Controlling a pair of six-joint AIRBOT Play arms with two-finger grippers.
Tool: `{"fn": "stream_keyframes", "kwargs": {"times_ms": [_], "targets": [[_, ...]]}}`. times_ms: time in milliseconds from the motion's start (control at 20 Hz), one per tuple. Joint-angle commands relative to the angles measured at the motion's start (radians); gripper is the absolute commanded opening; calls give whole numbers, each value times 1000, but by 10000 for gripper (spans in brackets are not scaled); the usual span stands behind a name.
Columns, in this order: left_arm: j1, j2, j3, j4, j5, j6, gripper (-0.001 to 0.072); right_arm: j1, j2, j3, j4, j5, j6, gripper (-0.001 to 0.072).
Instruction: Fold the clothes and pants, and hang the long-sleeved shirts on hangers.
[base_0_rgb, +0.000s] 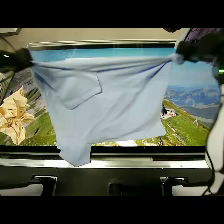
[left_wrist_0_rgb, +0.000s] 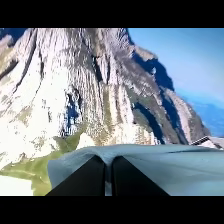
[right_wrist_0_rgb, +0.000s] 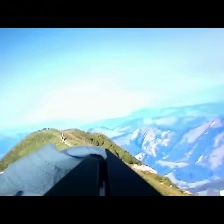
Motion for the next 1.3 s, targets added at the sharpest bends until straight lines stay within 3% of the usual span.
{"fn": "stream_keyframes", "kwargs": {"times_ms": [0, 100, 300, 350, 400, 450, 500, 550, 600, 750, 1050, 1250], "targets": [[-10, -276, -7, -5, 63, -26, 18, 0, -246, -16, 153, 69, 3, 36], [-12, -379, -7, -5, 77, -50, 18, 0, -334, -16, 246, 82, 3, 45], [-7, -471, -6, -5, 71, -56, 20, -3, -390, -14, 323, 79, -2, 142], [-1, -467, -3, -4, 61, -55, 23, -11, -382, -2, 324, 57, -14, 299], [8, -459, 6, -3, 41, -54, 81, -18, -367, 8, 326, 22, -44, 439], [22, -444, 16, 0, 11, -39, 276, -35, -341, 10, 330, -32, -98, 509], [39, -427, 24, 5, -21, -17, 450, -55, -317, 10, 332, -98, -152, 506], [63, -400, 25, 7, -58, 14, 487, -84, -292, 10, 333, -182, -213, 506], [88, -373, 25, 7, -97, 39, 487, -113, -273, 10, 332, -269, -272, 506], [175, -265, -18, -14, -168, 47, 486, -263, -179, -93, 523, -369, -348, 485], [334, 91, -496, -76, -144, 65, 485, -523, 108, -678, 594, -317, -473, 486], [350, 177, -652, -55, -85, 76, 485, -523, 133, -900, 619, -224, -526, 488]]}}
